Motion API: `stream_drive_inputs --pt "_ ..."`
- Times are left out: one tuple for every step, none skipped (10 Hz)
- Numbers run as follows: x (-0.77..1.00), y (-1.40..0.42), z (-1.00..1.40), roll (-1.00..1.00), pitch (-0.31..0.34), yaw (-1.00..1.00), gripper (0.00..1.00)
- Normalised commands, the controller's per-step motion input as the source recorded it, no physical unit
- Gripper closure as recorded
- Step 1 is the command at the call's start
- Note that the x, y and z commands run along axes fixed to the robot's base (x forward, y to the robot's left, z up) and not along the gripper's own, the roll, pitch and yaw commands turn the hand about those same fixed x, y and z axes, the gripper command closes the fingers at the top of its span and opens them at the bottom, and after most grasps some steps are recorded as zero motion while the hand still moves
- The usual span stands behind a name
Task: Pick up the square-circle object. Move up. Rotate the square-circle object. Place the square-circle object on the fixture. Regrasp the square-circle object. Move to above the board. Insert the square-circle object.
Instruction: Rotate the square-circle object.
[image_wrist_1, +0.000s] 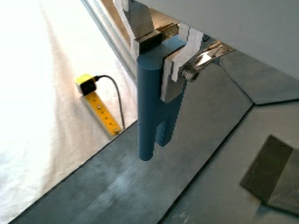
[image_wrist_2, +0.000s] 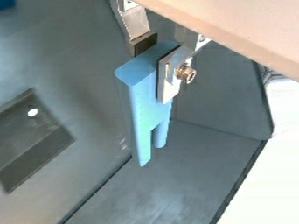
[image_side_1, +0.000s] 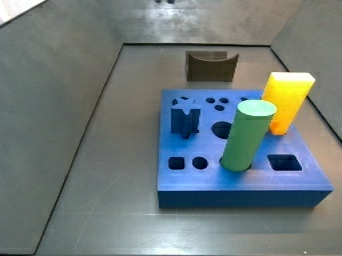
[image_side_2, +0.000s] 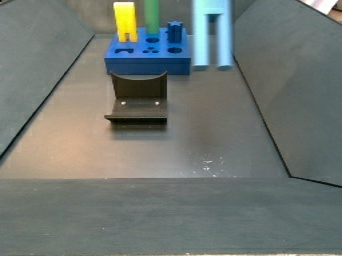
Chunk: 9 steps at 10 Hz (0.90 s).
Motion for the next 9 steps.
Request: stream_drive_inputs --pt "-0.23 0.03 0.06 -0.13 0.027 -0.04 1.0" --pt "0.0 0.0 0.0 -1.0 0.051 -0.54 1.0" --pt "0.09 0.02 -0.02 -1.0 0.073 -0.54 1.0" --pt "0.02 0.04 0.04 -1.0 0.099 -0.53 1.0" --pt "-0.03 0.02 0.04 -1.0 0.123 -0.53 1.0" --pt "-0.03 0.02 0.03 -1.0 0.143 -0.54 1.0" --pt "0.0 0.02 0.02 -1.0 0.201 -0.52 1.0" --pt "0.0 0.02 0.02 -1.0 0.237 -0.51 1.0" --pt "0.0 0.01 0.03 -1.0 0.269 -0.5 1.0"
